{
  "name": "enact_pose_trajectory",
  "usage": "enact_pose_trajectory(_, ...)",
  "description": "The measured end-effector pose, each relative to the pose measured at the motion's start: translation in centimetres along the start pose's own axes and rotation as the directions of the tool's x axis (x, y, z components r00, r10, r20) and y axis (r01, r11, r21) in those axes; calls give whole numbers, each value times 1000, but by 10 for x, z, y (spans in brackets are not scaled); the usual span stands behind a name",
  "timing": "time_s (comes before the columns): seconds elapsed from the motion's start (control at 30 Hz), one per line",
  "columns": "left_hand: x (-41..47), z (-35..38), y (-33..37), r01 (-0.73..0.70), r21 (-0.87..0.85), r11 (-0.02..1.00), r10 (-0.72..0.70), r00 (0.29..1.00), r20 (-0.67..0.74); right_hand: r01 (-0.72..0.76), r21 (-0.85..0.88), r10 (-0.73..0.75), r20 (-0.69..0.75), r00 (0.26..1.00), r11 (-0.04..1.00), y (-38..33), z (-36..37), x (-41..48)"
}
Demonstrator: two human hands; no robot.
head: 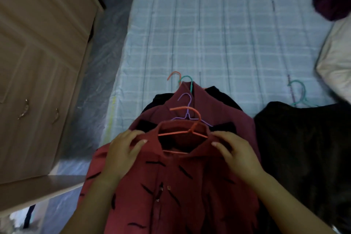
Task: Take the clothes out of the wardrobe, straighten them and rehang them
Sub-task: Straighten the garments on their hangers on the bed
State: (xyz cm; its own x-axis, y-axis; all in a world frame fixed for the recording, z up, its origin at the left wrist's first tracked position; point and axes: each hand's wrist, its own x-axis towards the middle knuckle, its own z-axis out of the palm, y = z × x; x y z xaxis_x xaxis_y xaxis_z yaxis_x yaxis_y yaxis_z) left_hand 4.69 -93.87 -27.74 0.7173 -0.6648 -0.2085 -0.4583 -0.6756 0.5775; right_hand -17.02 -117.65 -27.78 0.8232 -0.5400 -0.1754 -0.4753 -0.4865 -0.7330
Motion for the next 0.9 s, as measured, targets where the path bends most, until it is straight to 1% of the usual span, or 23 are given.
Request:
enact_pose_trajectory(0.1,-24,-17,25,2,-63,998,-8,996,-94,29,35,-27,-53,998,999,-14,-16,-21)
enact_pose_trajectory(0.17,-42,-25,44,-26,-74,997,12,985,-173,62,33,-59,-90,994,998,-22,-26,-37)
enact_pose_trajectory(0.33,-120,-38,87,-112,-14,994,100,933,-347,183,10,-180,-134,974,983,-35,-49,-97)
enact_pose_trajectory(0.47,-199,-40,116,-115,51,992,126,888,-443,319,15,-310,-191,931,948,-38,-59,-155)
enact_pose_trajectory(0.57,-252,-41,135,-82,38,996,90,872,-481,379,51,-358,-232,904,924,-41,-67,-196)
enact_pose_trajectory(0.63,-281,-44,149,-92,29,995,95,869,-487,394,71,-368,-238,899,917,-43,-75,-224)
enact_pose_trajectory(0.73,-312,-53,171,-174,33,984,168,856,-489,405,69,-369,-295,881,912,-49,-90,-265)
enact_pose_trajectory(0.83,-326,-60,190,-259,53,965,250,833,-493,381,77,-317,-418,851,922,-58,-106,-302)
enact_pose_trajectory(0.9,-329,-61,198,-328,74,942,322,815,-481,353,47,-282,-506,815,935,-65,-111,-325)
